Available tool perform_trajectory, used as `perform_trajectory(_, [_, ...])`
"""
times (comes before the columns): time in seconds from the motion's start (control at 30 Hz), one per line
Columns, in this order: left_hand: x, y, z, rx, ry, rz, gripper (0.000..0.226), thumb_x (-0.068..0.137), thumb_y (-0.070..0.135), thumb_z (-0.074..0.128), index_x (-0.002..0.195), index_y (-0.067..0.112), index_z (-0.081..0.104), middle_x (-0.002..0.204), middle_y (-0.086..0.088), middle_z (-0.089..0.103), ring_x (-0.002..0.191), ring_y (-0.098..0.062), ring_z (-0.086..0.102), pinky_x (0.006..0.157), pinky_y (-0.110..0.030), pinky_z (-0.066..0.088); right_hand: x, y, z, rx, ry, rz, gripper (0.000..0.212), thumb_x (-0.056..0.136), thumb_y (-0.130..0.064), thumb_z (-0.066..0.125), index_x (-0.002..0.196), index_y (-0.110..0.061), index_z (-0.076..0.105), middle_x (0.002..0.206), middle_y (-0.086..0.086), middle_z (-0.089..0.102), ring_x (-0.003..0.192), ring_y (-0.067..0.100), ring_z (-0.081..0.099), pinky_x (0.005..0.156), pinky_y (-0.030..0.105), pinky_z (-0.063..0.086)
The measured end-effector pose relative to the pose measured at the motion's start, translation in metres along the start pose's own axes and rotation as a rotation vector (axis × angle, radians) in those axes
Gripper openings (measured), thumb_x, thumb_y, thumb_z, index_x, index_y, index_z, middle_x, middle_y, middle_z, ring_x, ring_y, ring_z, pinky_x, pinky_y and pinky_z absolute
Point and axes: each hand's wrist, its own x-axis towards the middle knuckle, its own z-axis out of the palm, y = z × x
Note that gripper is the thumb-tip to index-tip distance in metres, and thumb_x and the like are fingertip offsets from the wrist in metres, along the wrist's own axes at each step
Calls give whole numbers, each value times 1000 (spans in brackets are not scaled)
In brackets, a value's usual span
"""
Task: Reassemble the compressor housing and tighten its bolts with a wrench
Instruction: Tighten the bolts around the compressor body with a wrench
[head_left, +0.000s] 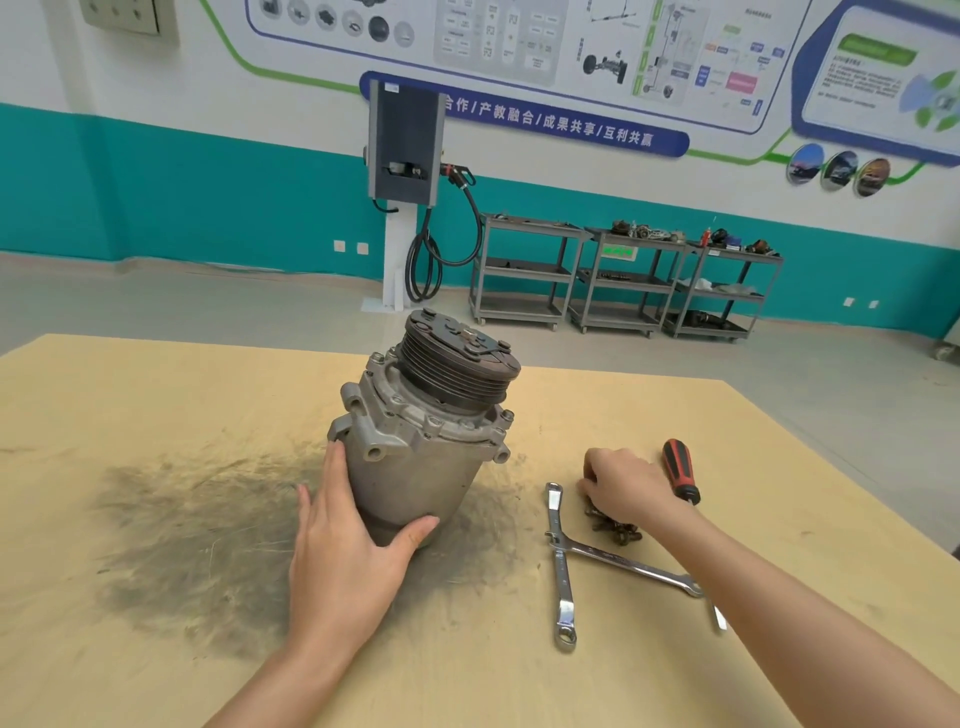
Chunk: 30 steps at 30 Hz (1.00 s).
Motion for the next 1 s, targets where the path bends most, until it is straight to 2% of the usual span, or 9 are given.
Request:
perform_trajectory(0.1, [0,0,0,-5,-1,1,116,68,57,78,156,30,8,162,8,22,152,-29,4,116,-54,25,-4,-1,0,-38,43,-20,19,99,-28,45,107,-15,55,106,9,61,95,31,59,83,38,41])
perform_trajectory(0.2, [-1,-1,0,-16,-2,-2,115,68,57,78,156,31,8,162,8,22,152,-29,4,116,-54,24,-6,-1,0,-37,9,-19,18,98,-30,49,107,-17,55,105,7,60,92,28,59,83,38,44])
perform_trajectory(0.37, [-1,0,-1,-22,0,-3,115,68,58,77,155,32,8,162,9,21,152,-29,4,116,-53,24,-9,-2,-2,31,21,0,16,95,-11,48,105,-15,60,105,8,62,93,27,60,85,37,49])
perform_trajectory(0.47, [-1,-1,0,-25,0,-3,115,68,58,77,155,32,7,162,9,21,152,-29,4,116,-52,23,-16,-8,-13,255,175,-73,9,96,-14,53,98,-17,61,94,1,66,91,21,62,82,34,51])
perform_trajectory(0.57, [-1,0,0,-22,-2,-7,116,67,60,76,156,31,6,162,10,20,152,-29,4,116,-51,24,-35,-27,-41,743,416,-230,11,92,-12,62,87,-22,63,79,-8,68,80,4,62,71,14,47])
perform_trajectory(0.67, [0,-1,0,-17,-3,-4,116,68,60,76,156,31,6,163,10,19,152,-29,4,117,-50,23,-59,-55,-61,1172,553,-388,14,89,-9,66,85,-22,65,81,-3,71,82,11,68,77,19,52])
perform_trajectory(0.73, [0,-1,0,-19,-3,-4,116,67,60,76,156,31,6,163,11,19,152,-29,4,117,-49,22,-68,-71,-61,1252,576,-405,11,88,-11,67,85,-21,66,84,-4,72,85,14,68,80,24,53])
perform_trajectory(0.83, [-1,-1,0,-25,-2,-5,117,67,60,76,156,30,7,162,10,20,152,-29,4,117,-49,22,-71,-83,-52,1216,601,-387,10,87,-12,70,83,-21,67,83,-8,72,84,9,67,80,25,52])
perform_trajectory(1.0, [0,-2,0,-6,-3,-6,117,66,63,74,156,31,6,162,10,20,152,-29,4,116,-50,24,-70,-89,-39,1215,688,-393,13,86,-11,71,81,-23,66,82,-12,70,81,3,65,75,14,47])
